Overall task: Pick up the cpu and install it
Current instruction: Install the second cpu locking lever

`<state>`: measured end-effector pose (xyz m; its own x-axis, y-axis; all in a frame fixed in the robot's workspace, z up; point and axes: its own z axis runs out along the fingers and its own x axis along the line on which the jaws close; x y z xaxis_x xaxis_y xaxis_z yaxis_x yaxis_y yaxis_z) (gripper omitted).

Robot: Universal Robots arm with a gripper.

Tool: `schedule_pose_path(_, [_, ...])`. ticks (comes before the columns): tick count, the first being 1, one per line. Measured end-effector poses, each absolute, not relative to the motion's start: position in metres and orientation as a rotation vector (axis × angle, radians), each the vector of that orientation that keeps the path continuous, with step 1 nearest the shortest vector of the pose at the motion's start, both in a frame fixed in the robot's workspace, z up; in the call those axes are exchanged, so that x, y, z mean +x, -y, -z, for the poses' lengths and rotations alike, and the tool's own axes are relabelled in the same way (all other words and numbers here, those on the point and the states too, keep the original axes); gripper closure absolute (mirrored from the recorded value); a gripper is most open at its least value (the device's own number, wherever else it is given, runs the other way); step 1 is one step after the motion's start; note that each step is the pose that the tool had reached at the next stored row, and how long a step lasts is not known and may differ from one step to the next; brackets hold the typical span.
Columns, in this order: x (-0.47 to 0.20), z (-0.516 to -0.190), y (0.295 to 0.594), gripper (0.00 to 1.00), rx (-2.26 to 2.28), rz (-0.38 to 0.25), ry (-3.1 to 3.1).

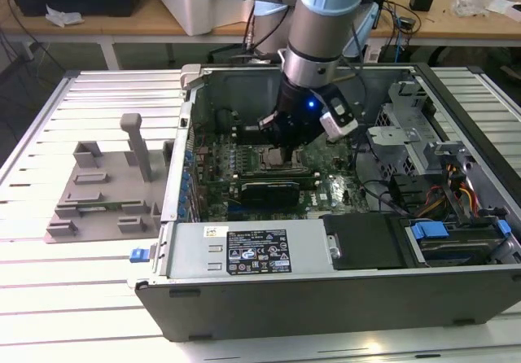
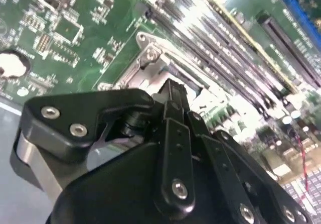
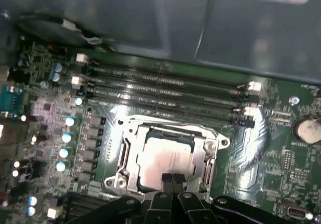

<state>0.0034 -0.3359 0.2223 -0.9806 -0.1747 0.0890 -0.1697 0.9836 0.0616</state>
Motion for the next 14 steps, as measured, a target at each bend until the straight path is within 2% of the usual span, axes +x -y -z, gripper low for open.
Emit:
schedule_pose_path(7, [0.003,-0.269,0.336,0.89,0.264,0.082,3.035])
schedule_pose_path(14, [0.003,-0.274,0.336,0.89,0.264,0.087,3.035])
